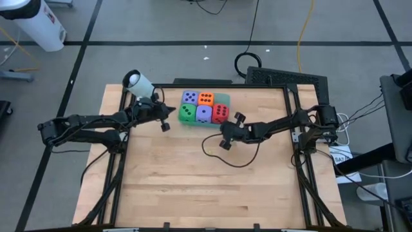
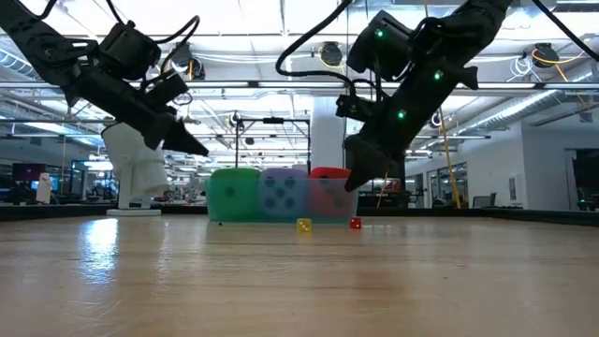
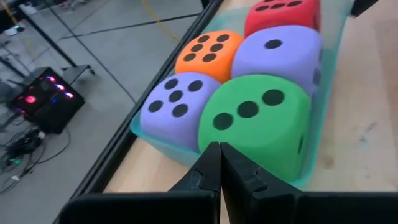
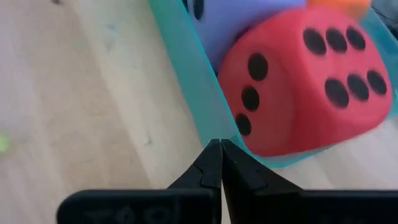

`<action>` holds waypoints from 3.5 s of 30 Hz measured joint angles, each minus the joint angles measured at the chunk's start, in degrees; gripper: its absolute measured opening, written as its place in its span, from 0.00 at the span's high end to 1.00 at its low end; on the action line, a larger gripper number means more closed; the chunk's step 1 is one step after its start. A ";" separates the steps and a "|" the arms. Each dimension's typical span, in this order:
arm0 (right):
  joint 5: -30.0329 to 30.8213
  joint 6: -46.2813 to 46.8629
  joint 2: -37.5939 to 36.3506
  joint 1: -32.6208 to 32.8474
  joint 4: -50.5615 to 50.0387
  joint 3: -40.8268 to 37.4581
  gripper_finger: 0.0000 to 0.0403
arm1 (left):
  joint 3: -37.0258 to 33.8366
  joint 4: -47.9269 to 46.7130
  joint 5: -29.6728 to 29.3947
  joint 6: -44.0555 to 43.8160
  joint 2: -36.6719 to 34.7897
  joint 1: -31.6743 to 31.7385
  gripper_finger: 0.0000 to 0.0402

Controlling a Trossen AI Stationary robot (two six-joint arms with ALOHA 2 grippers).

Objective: Pick & Place Dice
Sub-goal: Adjust the blue bin, then put the small red dice into the blue bin

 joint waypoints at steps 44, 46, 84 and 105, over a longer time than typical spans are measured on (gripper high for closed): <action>-6.52 -10.29 -12.67 10.79 55.45 -29.22 0.95 | -14.34 -4.62 33.75 -20.94 -33.03 15.19 0.98; -6.54 -8.38 -8.84 12.31 55.48 -29.22 0.89 | -14.34 -4.57 32.51 -20.97 -33.03 15.19 0.98; -5.43 2.84 12.69 6.99 53.67 -23.04 0.35 | -14.34 -1.53 31.31 -23.76 -33.00 15.19 0.98; -11.42 2.58 12.19 5.46 55.95 -23.15 0.90 | -14.34 -1.56 31.29 -23.20 -32.98 15.19 0.98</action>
